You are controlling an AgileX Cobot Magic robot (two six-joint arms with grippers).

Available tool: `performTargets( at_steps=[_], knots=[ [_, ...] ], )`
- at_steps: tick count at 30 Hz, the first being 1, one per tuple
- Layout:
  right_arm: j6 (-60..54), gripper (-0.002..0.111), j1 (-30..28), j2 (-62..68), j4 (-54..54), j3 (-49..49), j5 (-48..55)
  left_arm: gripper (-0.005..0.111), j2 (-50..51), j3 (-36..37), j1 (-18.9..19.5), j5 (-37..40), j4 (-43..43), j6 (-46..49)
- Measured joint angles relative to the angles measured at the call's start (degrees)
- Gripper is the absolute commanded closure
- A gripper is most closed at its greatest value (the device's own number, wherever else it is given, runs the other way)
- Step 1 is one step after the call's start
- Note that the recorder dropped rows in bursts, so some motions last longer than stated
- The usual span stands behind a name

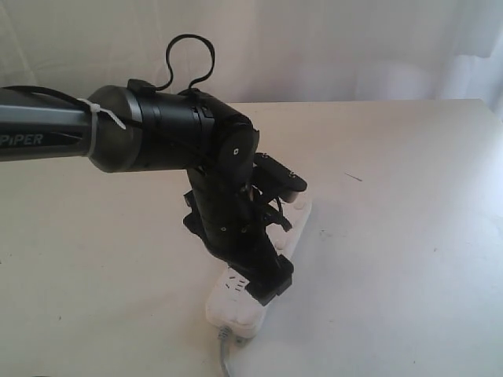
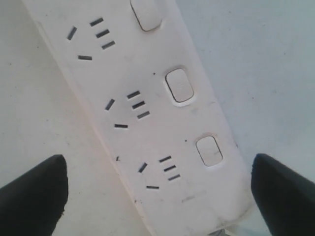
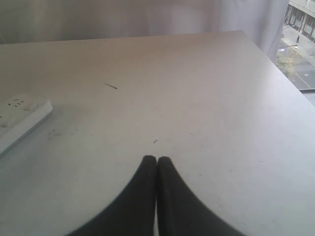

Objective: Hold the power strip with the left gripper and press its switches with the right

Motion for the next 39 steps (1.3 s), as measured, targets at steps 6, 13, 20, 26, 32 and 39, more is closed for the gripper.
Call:
performTargets(
  at_steps=[6,13,20,26,32,39],
  knots=[
    [0.0,0.108,0.0,0.0,0.0,0.0,0.0,0.001,0.0,0.0,0.0,0.7,-0.6,-0.4],
    [0.0,0.108,0.0,0.0,0.0,0.0,0.0,0.001,0.0,0.0,0.0,-1.1,-1.9,-1.2],
    [0.0,0.108,0.0,0.0,0.0,0.0,0.0,0.001,0.0,0.0,0.0,-5.0,-6.0,-1.7],
    [0.0,0.108,0.0,0.0,0.0,0.0,0.0,0.002,0.0,0.0,0.0,-8.0,-6.4,-1.7],
    [0.0,0.108,0.0,0.0,0.0,0.0,0.0,0.002,0.3,0.0,0.0,-8.5,-6.4,-1.7],
    [0.0,0.108,0.0,0.0,0.0,0.0,0.0,0.002,3.6,-0.7,0.0,-8.9,-5.0,-0.8]
  ],
)
